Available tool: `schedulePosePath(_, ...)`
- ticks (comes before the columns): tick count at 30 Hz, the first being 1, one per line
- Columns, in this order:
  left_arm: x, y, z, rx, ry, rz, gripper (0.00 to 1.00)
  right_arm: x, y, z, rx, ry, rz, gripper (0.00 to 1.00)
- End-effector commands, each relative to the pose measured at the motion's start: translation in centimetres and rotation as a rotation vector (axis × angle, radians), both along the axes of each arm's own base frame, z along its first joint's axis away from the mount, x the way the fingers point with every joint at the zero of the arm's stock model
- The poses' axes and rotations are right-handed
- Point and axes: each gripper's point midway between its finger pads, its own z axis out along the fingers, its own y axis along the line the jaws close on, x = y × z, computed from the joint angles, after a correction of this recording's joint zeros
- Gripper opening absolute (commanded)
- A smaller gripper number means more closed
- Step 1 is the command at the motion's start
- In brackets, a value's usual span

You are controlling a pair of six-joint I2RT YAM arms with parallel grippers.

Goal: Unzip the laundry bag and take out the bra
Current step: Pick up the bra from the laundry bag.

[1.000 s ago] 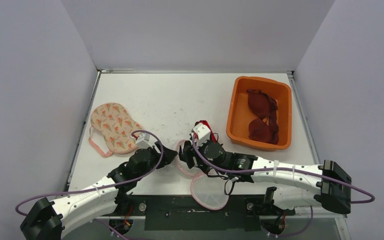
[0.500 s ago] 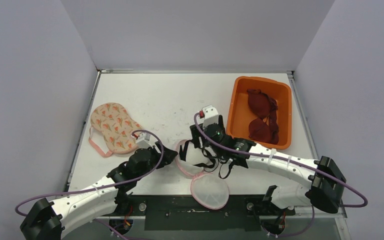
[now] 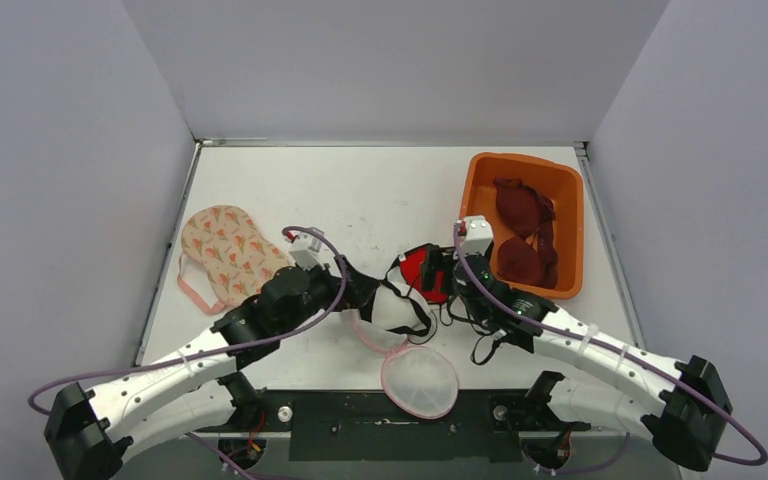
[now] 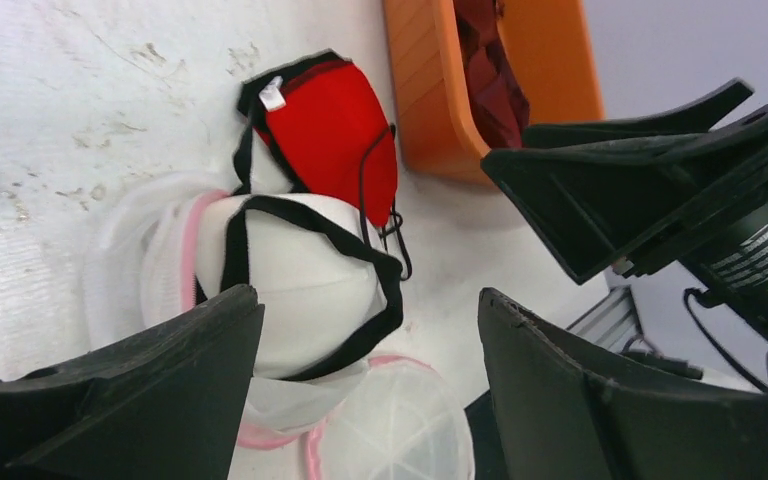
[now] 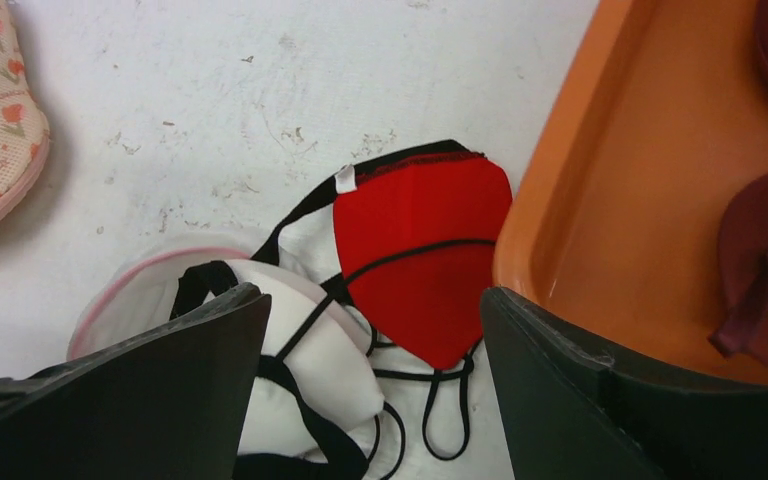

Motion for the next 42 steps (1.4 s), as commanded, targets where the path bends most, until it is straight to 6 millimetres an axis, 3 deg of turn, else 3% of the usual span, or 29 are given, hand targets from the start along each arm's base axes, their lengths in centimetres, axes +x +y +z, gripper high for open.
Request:
schedulePosePath(1, -0.9, -1.9, -3.0, 0.234, 0.021, -0.075, 0.78, -1.8, -0.6, 0.0, 0.159, 0.008, -0.024, 0.79)
schedulePosePath(6, -0.6, -3.5, -6.6, 0.366, 0.049, -0.086, 0.82, -3.4, -0.9, -2.7, 0.202, 0.055, -0.046, 0.81)
schedulePosePath(10, 0.2, -3.8, -9.9, 0.488, 0.084, -0.077, 0.78, -3.7, -0.8, -3.3, 0.238, 0.053, -0.064, 0.81)
schedulePosePath(16, 0.2, 0.4, -14.4, 0.629, 0.161, 0.051, 0.63, -3.8, -1.0, -3.3, 0.22, 0.036, -0.078, 0.81)
schedulePosePath(24, -0.8, 5.4, -15.6, 0.58, 0.21, 0.167, 0.57, -4.1, -0.5, -4.5, 0.219, 0.049, -0.081, 0.81)
schedulePosePath(29, -1.1, 7.0, -14.7, 0.538, 0.207, 0.205, 0.56, -4.1, 0.5, -5.2, 0.211, 0.057, -0.062, 0.81)
schedulePosePath(33, -1.3, 6.8, -12.9, 0.48, 0.194, 0.192, 0.61, -3.9, 1.3, -4.8, 0.194, 0.042, -0.033, 0.81)
schedulePosePath(37, -1.5, 5.1, -8.8, 0.368, 0.152, 0.132, 0.72, -3.2, 2.8, -3.5, 0.17, 0.027, 0.012, 0.81)
schedulePosePath(42, -1.2, 2.4, -2.7, 0.209, 0.068, 0.047, 0.76, -0.6, 3.6, -2.1, 0.154, 0.025, 0.008, 0.81)
